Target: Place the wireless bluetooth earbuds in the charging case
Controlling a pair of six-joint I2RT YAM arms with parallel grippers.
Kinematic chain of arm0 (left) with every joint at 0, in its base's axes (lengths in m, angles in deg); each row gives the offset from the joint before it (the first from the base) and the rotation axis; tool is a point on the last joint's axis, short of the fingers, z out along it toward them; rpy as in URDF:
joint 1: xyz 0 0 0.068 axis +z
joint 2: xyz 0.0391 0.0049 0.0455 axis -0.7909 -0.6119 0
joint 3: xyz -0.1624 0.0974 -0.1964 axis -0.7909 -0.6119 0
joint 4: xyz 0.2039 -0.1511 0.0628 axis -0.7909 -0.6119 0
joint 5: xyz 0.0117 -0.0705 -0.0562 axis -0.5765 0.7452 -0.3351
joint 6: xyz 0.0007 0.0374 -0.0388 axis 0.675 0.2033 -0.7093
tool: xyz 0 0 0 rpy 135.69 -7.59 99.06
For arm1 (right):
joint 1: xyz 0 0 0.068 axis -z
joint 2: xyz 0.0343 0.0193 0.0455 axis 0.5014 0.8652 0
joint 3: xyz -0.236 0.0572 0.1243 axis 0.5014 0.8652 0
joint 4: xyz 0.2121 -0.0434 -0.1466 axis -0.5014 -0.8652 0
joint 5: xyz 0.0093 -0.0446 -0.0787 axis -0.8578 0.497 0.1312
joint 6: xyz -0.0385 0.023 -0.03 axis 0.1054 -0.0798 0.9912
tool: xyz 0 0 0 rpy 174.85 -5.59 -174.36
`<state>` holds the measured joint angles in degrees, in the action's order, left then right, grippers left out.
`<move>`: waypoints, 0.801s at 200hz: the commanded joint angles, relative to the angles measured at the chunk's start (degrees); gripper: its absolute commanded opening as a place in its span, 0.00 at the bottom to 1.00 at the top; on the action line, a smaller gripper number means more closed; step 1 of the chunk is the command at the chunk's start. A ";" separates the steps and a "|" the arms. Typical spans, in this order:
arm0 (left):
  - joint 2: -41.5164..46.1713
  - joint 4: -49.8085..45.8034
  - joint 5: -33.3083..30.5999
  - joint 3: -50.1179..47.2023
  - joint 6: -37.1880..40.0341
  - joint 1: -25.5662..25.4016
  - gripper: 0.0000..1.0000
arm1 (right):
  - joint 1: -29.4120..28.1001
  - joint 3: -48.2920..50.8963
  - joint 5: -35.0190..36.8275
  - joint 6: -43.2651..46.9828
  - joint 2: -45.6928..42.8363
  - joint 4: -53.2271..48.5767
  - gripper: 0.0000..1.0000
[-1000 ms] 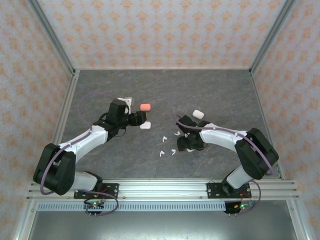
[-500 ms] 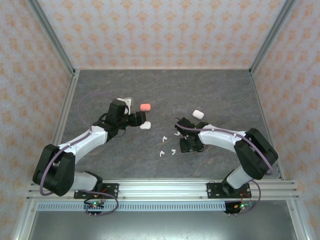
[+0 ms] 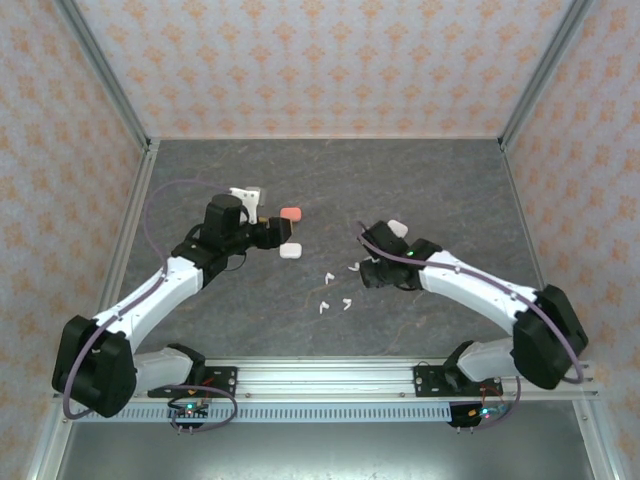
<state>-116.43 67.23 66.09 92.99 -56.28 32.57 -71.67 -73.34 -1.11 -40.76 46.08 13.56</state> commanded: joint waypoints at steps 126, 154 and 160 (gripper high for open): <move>-1.04 -2.90 23.24 13.77 1.54 -7.25 0.70 | 0.01 -7.33 -12.44 45.20 -9.33 18.34 0.38; -3.19 -1.80 23.97 14.70 0.80 -7.99 0.67 | 0.01 -7.63 -12.68 45.44 -9.22 18.32 0.38; -3.75 -1.14 24.34 14.76 0.31 -8.22 0.66 | 0.01 -7.66 -12.72 45.39 -9.22 18.53 0.38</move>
<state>-118.57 64.13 88.39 105.68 -54.75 24.88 -71.70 -79.06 -12.30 2.35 36.82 29.82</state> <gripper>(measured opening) 0.672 0.386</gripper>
